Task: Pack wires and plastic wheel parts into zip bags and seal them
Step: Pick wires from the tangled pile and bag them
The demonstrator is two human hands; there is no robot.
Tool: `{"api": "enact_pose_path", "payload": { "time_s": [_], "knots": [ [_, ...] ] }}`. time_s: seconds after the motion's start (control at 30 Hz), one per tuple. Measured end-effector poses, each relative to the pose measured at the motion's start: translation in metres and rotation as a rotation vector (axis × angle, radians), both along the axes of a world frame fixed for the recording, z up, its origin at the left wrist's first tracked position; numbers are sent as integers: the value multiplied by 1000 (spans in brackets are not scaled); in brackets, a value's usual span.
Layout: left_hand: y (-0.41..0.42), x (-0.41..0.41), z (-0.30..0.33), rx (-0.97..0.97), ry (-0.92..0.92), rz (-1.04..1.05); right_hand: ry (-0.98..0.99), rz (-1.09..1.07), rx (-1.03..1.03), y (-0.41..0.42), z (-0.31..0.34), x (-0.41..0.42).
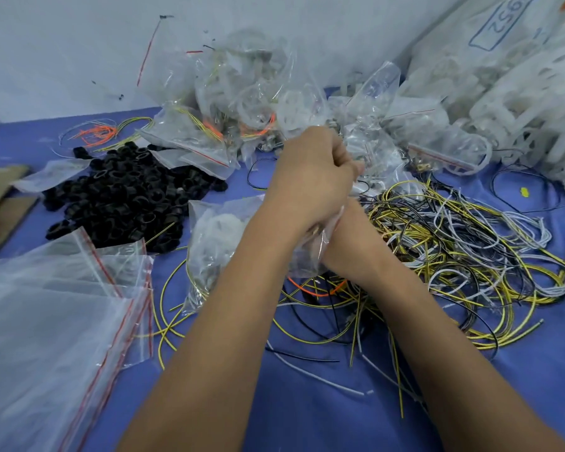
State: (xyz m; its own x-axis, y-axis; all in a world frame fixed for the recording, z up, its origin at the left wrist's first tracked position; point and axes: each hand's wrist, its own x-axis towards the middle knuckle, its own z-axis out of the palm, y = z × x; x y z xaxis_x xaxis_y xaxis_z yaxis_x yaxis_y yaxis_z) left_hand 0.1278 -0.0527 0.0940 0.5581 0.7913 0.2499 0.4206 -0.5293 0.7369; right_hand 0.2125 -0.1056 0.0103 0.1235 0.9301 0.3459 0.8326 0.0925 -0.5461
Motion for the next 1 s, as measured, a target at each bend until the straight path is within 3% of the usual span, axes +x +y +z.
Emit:
{"api": "enact_pose_path", "payload": {
  "time_s": [0.1,0.13,0.2,0.3,0.33,0.43,0.53,0.6,0.8,1.0],
  "knots": [
    [7,-3,1,-33,-95,41,460,81,185,-7,9,-1],
    [11,-5,2,-80,-175,54,590,128,141,-11,13,-2],
    [17,-10,2,-126,-312,91,668,163,-23,-16,19,-7],
    [23,-16,0,-105,-346,144,1054,377,-181,-17,26,-12],
    [26,-20,0,-130,-353,138,1088,414,-162,-17,27,-11],
    [38,-33,-4,-114,-272,127,732,274,64,-17,22,-10],
    [49,-46,-18,69,246,102,756,75,238,-14,17,-4],
    [49,-52,-28,-54,407,36,767,-42,321,-11,16,1],
    [59,-61,-34,-58,422,23,882,-128,418,-7,12,12],
    [58,-84,-15,-344,202,-59,852,-240,552,-4,12,14]
  ]
}}
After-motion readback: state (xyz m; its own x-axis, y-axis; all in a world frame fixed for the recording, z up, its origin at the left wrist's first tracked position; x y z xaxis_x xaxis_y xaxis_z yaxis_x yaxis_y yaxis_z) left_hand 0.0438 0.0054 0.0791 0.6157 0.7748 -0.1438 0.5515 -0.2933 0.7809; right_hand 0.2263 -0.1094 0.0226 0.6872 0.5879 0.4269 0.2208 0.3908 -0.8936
